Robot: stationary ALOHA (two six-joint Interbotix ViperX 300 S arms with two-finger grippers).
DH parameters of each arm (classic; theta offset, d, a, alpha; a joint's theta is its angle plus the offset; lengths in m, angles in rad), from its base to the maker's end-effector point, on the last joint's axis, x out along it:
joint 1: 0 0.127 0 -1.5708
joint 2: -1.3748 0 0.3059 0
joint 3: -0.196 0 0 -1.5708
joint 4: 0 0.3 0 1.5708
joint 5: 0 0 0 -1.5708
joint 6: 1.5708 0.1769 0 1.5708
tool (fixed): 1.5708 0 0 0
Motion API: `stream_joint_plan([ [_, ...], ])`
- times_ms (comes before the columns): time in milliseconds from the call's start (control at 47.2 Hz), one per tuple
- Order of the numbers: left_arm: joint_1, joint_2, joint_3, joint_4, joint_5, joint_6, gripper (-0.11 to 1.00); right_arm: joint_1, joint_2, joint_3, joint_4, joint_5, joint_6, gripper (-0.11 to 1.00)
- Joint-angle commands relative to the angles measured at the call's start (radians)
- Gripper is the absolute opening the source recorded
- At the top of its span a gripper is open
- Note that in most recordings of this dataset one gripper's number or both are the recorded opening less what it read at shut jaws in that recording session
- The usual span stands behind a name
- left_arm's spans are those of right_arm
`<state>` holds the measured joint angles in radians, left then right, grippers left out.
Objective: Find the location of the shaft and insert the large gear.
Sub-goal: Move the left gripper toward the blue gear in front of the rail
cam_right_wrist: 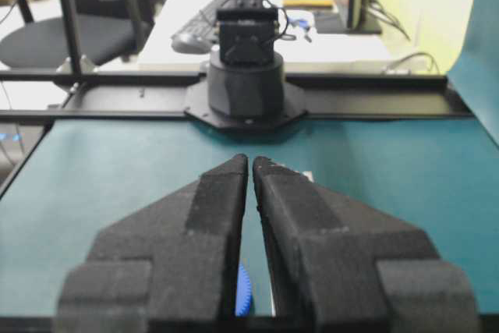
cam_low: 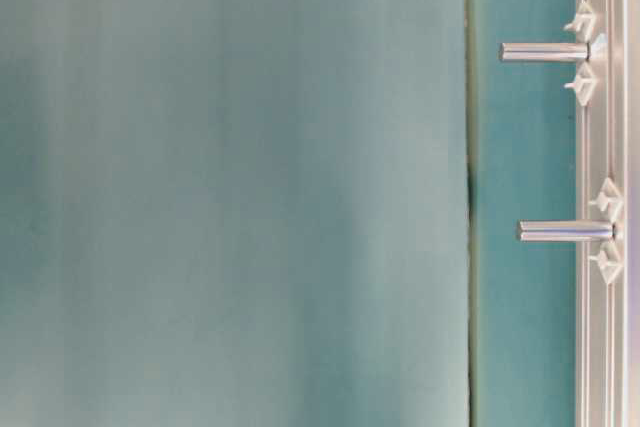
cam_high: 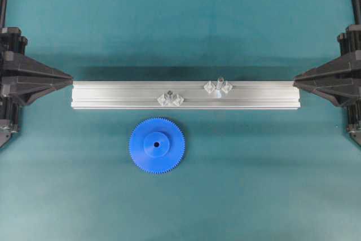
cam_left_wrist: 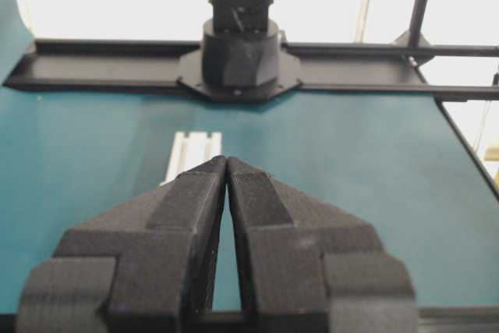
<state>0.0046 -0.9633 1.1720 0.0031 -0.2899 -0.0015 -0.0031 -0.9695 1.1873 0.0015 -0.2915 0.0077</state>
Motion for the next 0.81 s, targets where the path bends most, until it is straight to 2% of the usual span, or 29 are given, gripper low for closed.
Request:
stream_joint_plan([
  [0,-0.017,0.018,0.017,0.008,0.008,-0.021,0.11,0.003,0.012,-0.014,0.005,-0.002,0.003,0.16],
  [64,-0.021,0.025,0.008,0.009,0.026,-0.023,0.07,0.003,0.011,-0.008,0.035,0.017,0.008,0.17],
  [127,-0.021,0.026,-0.005,0.009,0.043,-0.021,-0.01,0.003,0.009,-0.003,0.051,0.041,0.021,0.07],
  [254,-0.021,0.025,-0.018,0.009,0.077,-0.023,-0.01,0.000,0.006,-0.003,0.051,0.067,0.040,-0.02],
  [509,-0.025,0.043,-0.044,0.009,0.124,-0.025,-0.01,-0.006,0.000,0.006,0.049,0.075,0.046,-0.02],
  [784,-0.031,0.152,-0.110,0.011,0.173,-0.021,-0.01,-0.020,-0.003,0.011,0.049,0.140,0.051,-0.02],
])
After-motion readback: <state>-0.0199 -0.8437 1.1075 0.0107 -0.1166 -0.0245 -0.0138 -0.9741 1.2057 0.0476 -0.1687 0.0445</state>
